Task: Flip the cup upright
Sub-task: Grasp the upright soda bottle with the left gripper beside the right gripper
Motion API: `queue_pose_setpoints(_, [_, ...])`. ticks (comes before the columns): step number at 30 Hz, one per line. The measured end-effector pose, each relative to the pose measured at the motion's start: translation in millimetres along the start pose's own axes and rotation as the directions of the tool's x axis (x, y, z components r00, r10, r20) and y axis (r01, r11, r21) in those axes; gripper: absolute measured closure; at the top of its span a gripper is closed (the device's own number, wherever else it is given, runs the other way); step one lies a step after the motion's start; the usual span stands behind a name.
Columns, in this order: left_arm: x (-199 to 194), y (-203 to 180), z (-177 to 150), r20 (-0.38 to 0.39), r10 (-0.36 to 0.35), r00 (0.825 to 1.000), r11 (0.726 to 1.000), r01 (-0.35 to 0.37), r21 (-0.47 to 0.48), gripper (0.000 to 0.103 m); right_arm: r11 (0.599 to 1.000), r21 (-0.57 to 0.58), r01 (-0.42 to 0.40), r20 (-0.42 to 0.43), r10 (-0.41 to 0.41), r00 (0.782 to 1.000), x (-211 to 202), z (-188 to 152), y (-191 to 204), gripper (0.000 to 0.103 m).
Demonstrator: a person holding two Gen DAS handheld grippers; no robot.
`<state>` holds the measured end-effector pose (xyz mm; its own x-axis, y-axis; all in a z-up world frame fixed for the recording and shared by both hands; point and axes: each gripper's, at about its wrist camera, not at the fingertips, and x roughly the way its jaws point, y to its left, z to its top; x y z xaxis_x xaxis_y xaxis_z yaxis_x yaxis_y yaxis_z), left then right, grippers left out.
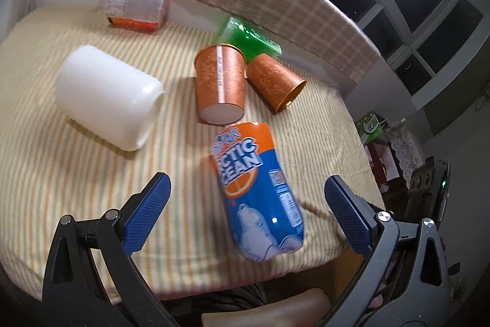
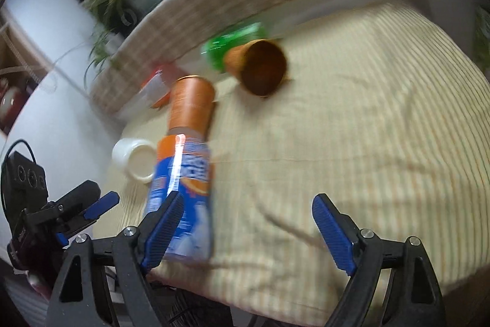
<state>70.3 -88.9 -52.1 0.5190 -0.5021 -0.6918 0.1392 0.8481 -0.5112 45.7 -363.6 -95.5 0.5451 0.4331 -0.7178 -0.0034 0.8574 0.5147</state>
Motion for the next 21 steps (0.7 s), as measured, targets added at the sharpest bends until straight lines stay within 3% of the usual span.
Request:
queue_pose_setpoints(3, [9.7, -0.4, 4.9, -0.025, -0.016, 1.000, 0.999, 0.015, -0.029, 0.008, 0.999, 0.052, 0.007, 0.017, -0.008, 1.000, -5.8, 0.0, -17.2, 0.016])
queue_pose_setpoints(8, [26.4, 5.7, 14.4, -0.046, -0.013, 0.999, 0.997, 0.009, -0.074, 0.010, 0.998, 0.059, 0.015, 0.029, -0.017, 0.999, -11.9, -2.6, -24.4, 0.016])
queue_pose_setpoints(11, [38.9, 11.0, 16.8, -0.088, -0.025, 0.996, 0.994, 0.015, -0.112, 0.019, 0.998, 0.055, 0.018, 0.033, -0.020, 0.999, -12.2, -2.7, -24.9, 0.016])
queue_pose_setpoints(21, [65.3, 13.5, 20.2, -0.150, -0.033, 0.988, 0.989, 0.010, -0.149, 0.019, 0.998, 0.065, 0.025, 0.032, -0.027, 0.999, -11.3, -4.3, -30.0, 0.016])
